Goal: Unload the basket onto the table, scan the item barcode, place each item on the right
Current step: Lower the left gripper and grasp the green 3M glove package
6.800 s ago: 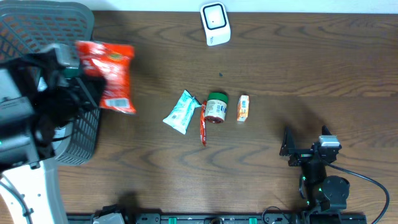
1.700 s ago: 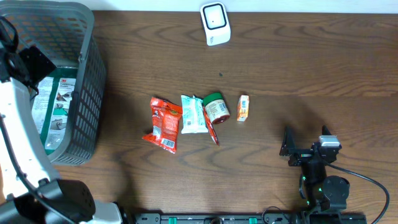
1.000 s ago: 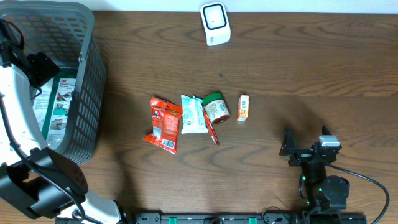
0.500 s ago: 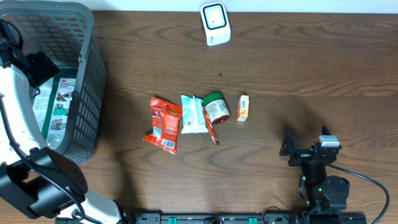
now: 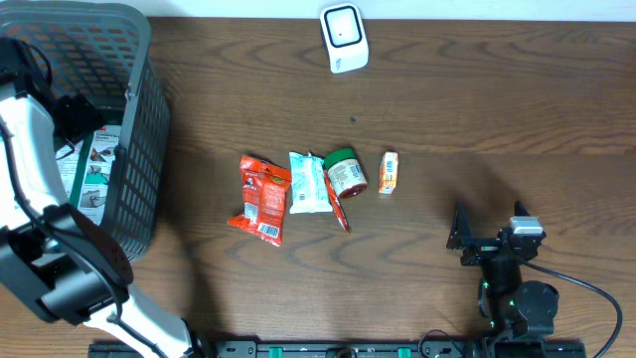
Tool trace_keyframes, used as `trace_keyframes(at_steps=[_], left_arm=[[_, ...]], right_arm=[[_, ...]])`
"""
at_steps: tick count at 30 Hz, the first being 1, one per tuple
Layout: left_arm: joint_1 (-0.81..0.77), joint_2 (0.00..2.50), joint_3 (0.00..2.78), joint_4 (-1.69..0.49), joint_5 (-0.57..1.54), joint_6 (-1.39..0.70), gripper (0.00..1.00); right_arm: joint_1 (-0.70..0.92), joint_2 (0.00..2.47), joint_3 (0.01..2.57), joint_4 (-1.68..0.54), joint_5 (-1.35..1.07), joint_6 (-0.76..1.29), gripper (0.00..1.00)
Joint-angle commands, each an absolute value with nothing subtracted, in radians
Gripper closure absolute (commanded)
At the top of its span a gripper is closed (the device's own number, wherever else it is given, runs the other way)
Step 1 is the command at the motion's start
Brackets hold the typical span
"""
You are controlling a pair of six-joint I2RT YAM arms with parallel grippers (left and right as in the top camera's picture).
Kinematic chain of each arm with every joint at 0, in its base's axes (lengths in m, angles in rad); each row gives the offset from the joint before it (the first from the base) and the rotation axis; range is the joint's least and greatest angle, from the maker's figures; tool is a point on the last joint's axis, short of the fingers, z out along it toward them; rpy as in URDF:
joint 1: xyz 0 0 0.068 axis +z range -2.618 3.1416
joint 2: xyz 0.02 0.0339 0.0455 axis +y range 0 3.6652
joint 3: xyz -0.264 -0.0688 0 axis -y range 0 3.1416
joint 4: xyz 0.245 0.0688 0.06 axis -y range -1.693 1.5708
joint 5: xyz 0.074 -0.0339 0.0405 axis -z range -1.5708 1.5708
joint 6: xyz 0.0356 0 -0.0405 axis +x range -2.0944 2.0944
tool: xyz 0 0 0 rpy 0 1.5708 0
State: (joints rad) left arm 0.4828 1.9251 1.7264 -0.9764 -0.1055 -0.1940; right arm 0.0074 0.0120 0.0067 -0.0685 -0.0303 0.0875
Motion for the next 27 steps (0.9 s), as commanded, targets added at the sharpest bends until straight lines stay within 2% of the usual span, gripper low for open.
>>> trace_keyframes(at_steps=[1,13,27], left_arm=[[0.488,1.975,1.715,-0.978,-0.117,-0.168,0.02],[0.488,2.123,1.711,-0.982,-0.118,-0.041,0.02],[0.489,2.185,1.657,-0.982,-0.121,-0.041,0.02]], right_arm=[[-0.005,0.009,0.005,-0.072,-0.031,0.096,0.01],[-0.005,0.009,0.005,-0.072,-0.031,0.097,0.01],[-0.005,0.009,0.005,-0.072,-0.032,0.097,0.01]])
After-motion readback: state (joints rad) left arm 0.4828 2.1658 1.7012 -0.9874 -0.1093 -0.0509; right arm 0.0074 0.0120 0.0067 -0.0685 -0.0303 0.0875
